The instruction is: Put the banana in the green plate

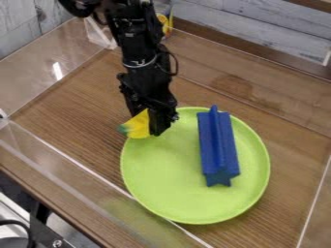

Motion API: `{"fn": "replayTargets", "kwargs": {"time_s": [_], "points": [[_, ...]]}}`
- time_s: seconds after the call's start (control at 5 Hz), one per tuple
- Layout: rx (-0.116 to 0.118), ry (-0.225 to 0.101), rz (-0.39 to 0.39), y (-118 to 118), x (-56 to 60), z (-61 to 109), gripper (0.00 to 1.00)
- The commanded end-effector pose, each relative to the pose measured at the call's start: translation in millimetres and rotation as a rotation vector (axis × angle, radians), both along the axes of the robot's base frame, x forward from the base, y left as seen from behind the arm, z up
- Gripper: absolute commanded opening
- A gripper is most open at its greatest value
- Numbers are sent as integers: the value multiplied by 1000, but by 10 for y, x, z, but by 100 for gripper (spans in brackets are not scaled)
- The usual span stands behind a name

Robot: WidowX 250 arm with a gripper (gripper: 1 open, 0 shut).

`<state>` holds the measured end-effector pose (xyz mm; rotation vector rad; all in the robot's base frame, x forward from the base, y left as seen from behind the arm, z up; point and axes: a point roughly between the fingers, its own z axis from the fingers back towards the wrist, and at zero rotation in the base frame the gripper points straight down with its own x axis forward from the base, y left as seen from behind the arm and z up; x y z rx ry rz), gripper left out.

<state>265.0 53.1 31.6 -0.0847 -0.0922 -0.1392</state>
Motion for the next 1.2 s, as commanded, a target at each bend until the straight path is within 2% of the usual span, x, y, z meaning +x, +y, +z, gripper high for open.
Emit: {"fn": "replayTargets", "kwargs": {"time_s": [0.0,0.4,0.6,0.8,1.0], "points": [[13,-15,12,82,59,-8,0],[0,-22,-4,-12,-18,10,0],[-8,-23,-10,-59,-49,10,100],[-21,-23,-11,-99,-79,31,100],[-26,-30,-3,-79,-60,77,100]]}}
